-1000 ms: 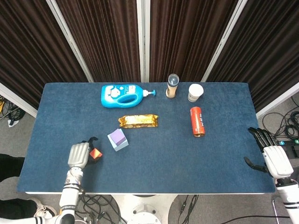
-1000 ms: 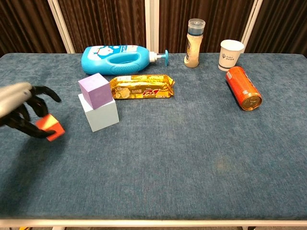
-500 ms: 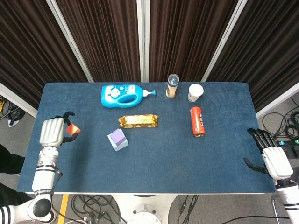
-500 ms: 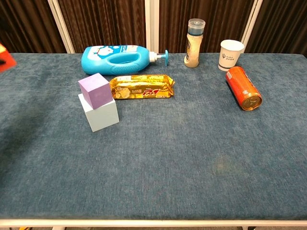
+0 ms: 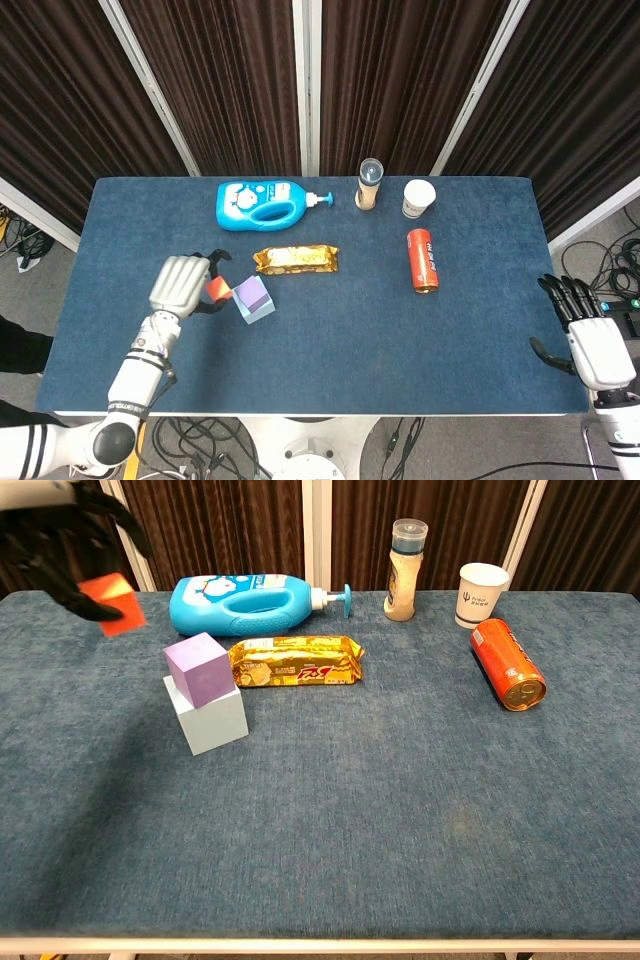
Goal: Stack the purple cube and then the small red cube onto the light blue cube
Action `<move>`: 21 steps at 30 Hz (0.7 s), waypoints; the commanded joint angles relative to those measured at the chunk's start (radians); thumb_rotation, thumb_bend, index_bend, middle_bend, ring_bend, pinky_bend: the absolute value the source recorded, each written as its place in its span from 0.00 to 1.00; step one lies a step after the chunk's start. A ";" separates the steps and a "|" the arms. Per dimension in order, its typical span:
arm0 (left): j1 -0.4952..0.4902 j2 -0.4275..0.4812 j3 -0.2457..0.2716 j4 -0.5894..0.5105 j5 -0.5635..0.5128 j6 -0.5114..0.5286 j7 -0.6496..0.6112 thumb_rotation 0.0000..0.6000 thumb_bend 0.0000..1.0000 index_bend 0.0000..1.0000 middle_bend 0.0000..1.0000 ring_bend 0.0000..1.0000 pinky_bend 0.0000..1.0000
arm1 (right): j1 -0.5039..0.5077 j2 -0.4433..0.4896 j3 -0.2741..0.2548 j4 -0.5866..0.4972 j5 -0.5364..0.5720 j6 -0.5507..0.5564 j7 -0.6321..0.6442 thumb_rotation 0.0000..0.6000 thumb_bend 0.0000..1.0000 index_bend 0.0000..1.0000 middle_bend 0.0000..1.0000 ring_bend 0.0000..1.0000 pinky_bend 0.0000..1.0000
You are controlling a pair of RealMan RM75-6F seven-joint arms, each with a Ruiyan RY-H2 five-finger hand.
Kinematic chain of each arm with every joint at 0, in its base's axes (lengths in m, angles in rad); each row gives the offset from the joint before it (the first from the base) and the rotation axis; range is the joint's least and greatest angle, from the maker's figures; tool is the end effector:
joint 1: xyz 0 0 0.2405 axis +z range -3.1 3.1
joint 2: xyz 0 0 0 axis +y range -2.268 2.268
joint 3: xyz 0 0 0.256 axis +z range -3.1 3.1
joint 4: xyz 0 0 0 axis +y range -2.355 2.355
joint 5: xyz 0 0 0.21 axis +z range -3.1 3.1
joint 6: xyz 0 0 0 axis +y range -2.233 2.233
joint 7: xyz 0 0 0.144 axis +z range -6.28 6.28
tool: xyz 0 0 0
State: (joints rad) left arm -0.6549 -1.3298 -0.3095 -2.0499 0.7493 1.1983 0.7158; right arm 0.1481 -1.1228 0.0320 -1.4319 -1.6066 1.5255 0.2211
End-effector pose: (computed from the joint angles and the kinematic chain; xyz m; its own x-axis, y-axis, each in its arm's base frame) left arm -0.1114 0.3021 0.0633 0.3404 0.2572 0.9044 0.9376 -0.1655 -0.3058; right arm -0.3183 -0.1997 0.1725 0.3581 0.0331 0.9331 -0.9188 -0.1650 0.3585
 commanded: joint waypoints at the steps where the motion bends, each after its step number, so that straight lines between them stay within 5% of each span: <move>1: -0.052 -0.034 -0.011 0.014 -0.054 -0.012 0.018 1.00 0.31 0.36 0.66 0.45 0.49 | -0.014 -0.009 0.012 -0.004 0.012 0.019 -0.009 1.00 0.20 0.02 0.06 0.00 0.00; 21: -0.174 -0.100 0.013 0.078 -0.151 0.014 0.003 1.00 0.31 0.36 0.67 0.45 0.49 | -0.016 0.002 0.013 -0.013 0.016 -0.001 -0.010 1.00 0.20 0.02 0.06 0.00 0.00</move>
State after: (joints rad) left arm -0.8260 -1.4274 -0.2968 -1.9741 0.5997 1.2095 0.7216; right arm 0.1321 -1.1208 0.0443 -1.4453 -1.5910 1.5237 0.2111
